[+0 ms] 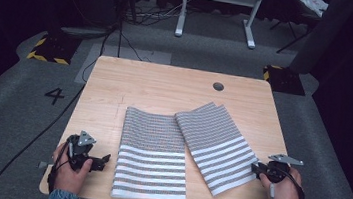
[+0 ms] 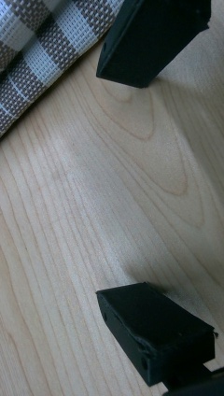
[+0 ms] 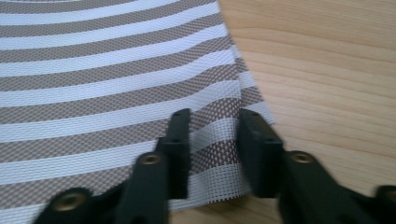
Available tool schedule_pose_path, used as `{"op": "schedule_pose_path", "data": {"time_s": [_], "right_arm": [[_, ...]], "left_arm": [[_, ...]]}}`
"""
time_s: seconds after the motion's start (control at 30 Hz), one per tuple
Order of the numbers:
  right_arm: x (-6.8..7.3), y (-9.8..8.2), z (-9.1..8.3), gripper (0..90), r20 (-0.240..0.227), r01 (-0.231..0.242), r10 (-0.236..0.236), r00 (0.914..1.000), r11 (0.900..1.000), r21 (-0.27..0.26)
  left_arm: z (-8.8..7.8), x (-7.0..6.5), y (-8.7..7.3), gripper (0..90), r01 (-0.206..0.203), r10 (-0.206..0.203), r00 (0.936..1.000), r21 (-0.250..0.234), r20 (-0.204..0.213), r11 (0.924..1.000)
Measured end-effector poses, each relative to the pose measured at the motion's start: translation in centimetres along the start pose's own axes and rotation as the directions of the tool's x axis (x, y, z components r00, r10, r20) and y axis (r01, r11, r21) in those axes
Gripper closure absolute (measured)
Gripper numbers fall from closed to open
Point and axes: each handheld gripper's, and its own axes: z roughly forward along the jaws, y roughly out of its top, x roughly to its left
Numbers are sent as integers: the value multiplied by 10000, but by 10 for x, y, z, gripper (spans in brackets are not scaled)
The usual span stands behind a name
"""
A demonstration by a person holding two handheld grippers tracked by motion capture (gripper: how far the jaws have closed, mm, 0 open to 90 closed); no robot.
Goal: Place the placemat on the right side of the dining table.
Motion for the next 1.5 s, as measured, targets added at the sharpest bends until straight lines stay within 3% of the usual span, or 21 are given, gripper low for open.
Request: {"op": "schedule_pose_path", "data": {"time_s": [0.1,0.2,0.3,0.4,0.5,0.57,0.7,0.87,1.03,1.17,1.27,1.3,1.43,1.5], "right_arm": [[2,2,0,853,-262,278,-275,9993,9995,117],[3,5,0,880,-266,263,-257,9993,9994,246],[-2,10,0,889,256,283,-286,9993,9995,123],[-19,18,2,890,597,67,-58,9982,9999,-146],[-29,24,1,889,798,110,-86,9968,9995,-295],[-29,27,-4,889,829,244,-205,9963,9987,-453],[-20,32,-16,889,666,539,-484,9966,9951,-831],[1,36,-37,889,126,902,-893,9959,9871,-1324],[25,37,-57,888,-353,1452,-1544,9874,9716,-1868],[52,36,-70,885,-1332,1837,-2157,9673,9585,-2179],[72,35,-79,884,-1806,2117,-2554,9498,9499,-2299],[77,34,-80,884,-1960,2325,-2793,9400,9447,-2313],[95,29,-82,883,-2644,2523,-3088,9137,9407,-2268],[105,25,-81,882,-3111,2597,-3211,8945,9396,-2231]], "left_arm": [[0,0,0,1,8,-8,10000,-2,11,10000],[0,0,0,1,7,-7,10000,1,10,10000],[0,0,0,1,4,-4,10000,3,14,10000],[0,0,0,1,-6,6,10000,44,45,10000],[0,0,0,1,-9,8,10000,49,49,10000],[0,0,0,1,-8,7,10000,52,41,10000],[0,0,0,1,-7,7,10000,49,46,10000],[0,0,0,1,-18,18,10000,54,44,10000],[0,1,0,1,-58,58,10000,81,43,10000],[0,0,0,2,-5,5,10000,49,36,10000],[0,0,0,1,-8,8,10000,47,38,10000],[0,0,0,1,-8,8,10000,46,45,10000],[0,0,0,1,-7,7,10000,47,43,10000],[0,0,0,1,0,-1,10000,47,49,10000]]}}
